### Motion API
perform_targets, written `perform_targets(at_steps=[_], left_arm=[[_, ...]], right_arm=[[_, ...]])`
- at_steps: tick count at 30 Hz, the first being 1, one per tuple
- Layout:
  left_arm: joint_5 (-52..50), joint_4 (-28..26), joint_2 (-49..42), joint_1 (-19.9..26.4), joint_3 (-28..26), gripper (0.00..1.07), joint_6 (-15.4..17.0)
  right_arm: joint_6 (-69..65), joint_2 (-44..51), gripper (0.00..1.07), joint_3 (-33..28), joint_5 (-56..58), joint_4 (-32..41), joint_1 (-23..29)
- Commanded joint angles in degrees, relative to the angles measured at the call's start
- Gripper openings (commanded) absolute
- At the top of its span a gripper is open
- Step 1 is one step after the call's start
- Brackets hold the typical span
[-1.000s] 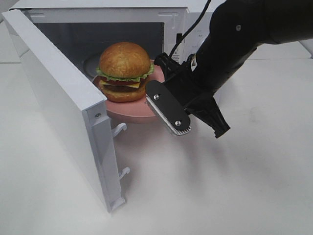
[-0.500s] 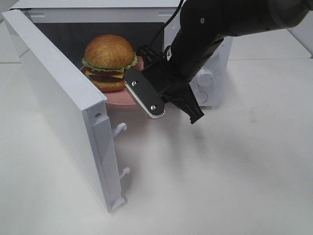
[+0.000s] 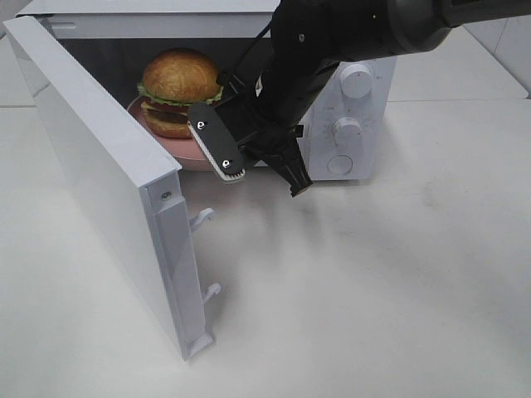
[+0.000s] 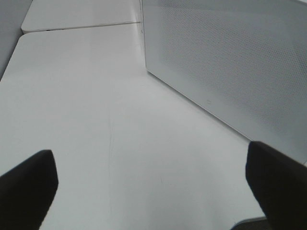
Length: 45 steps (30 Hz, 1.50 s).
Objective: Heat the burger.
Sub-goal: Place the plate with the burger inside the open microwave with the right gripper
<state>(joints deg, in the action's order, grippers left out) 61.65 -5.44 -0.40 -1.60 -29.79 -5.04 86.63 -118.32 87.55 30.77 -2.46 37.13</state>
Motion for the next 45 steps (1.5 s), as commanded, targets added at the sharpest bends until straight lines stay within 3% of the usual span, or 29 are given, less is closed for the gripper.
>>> perform_targets(at_steps=[1,23,38,45], left_arm=[[-0.5,-0.2,-0.8,-0.3,0.2,1.0,0.1],[-0.5,-0.2,-0.8,-0.3,0.2,1.0,0.1],[-0.5,-0.2,-0.8,-0.3,0.2,1.0,0.1],[-0.5,-0.2,-0.8,-0.3,0.2,1.0,0.1]], right_arm=[[-1.7,-1.1,0.0,3.5,-2.2,-0.7,-0.2],[-14.6,-12.9,0.0,22.1,0.7,-9.3,-0.3],[-17.9,-17.9,0.01,27.2,-0.2,-10.7,-0.5],[-20.3,-19.1,0.13,27.7,-1.8,-9.6,-0.9]])
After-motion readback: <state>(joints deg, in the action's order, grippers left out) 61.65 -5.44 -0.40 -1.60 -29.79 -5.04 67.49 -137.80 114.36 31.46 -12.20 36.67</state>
